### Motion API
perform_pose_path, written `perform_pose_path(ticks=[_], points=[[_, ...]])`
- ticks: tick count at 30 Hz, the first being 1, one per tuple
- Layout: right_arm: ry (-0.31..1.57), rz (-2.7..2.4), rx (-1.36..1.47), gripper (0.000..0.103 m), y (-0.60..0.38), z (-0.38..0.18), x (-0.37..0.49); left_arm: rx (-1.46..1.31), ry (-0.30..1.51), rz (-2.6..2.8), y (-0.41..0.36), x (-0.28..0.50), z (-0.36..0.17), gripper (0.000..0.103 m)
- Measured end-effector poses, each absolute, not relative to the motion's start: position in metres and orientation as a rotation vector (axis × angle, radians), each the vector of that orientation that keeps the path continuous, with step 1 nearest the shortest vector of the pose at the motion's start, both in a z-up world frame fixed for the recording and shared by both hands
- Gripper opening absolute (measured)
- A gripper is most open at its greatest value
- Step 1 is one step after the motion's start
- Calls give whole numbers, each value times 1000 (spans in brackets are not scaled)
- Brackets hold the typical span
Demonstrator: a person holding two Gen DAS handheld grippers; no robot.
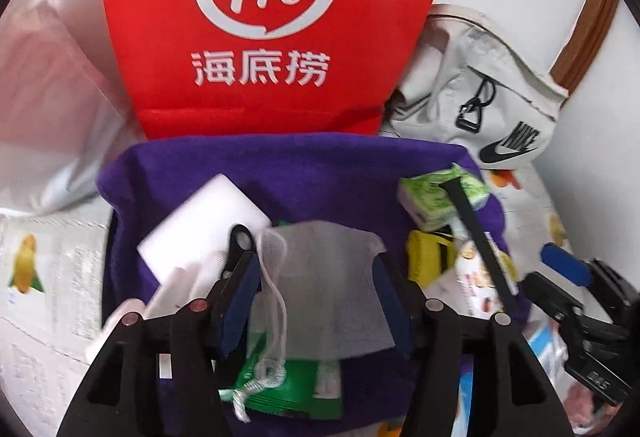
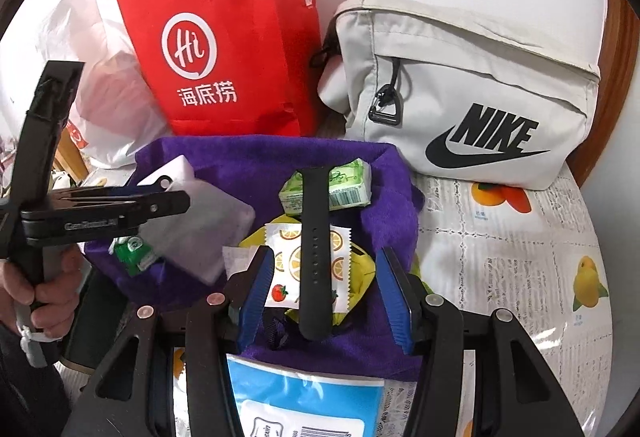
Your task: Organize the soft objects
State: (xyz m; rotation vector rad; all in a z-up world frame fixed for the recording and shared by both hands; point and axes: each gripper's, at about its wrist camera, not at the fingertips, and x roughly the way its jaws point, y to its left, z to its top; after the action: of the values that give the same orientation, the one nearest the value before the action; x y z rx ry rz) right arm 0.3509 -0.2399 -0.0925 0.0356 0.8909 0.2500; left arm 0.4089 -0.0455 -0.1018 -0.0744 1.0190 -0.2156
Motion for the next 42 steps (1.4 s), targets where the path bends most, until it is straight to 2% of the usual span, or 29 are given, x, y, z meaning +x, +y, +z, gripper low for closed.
perform_pose_path(ticks=[3, 10, 17, 21, 30, 31, 33, 38, 42], points=[[891, 249, 37, 52, -239, -92, 349, -53, 1008, -203, -46, 407, -100, 65], [896, 231, 44, 53, -239, -86, 338, -47, 1007, -169, -40, 396, -93, 67], [879, 163, 20, 76, -237, -68, 311, -40, 985, -155, -36, 363, -73, 73], [893, 156, 50, 76, -237, -55, 289, -39, 955, -148, -33, 330, -55, 75], [872, 148, 66, 77, -226, -24, 229, -14, 874, -107, -27, 248, -14, 89], [867, 142, 67, 79, -226, -20, 221, -17, 866, -102, -26, 240, -11, 90], [850, 131, 67, 91, -224, -12, 204, -19, 847, -90, -22, 220, -2, 91], [795, 106, 36, 100, -221, 5, 164, -27, 788, -69, -19, 173, 16, 95], [767, 84, 40, 101, -224, 14, 130, -62, 784, -49, -17, 141, 22, 101]])
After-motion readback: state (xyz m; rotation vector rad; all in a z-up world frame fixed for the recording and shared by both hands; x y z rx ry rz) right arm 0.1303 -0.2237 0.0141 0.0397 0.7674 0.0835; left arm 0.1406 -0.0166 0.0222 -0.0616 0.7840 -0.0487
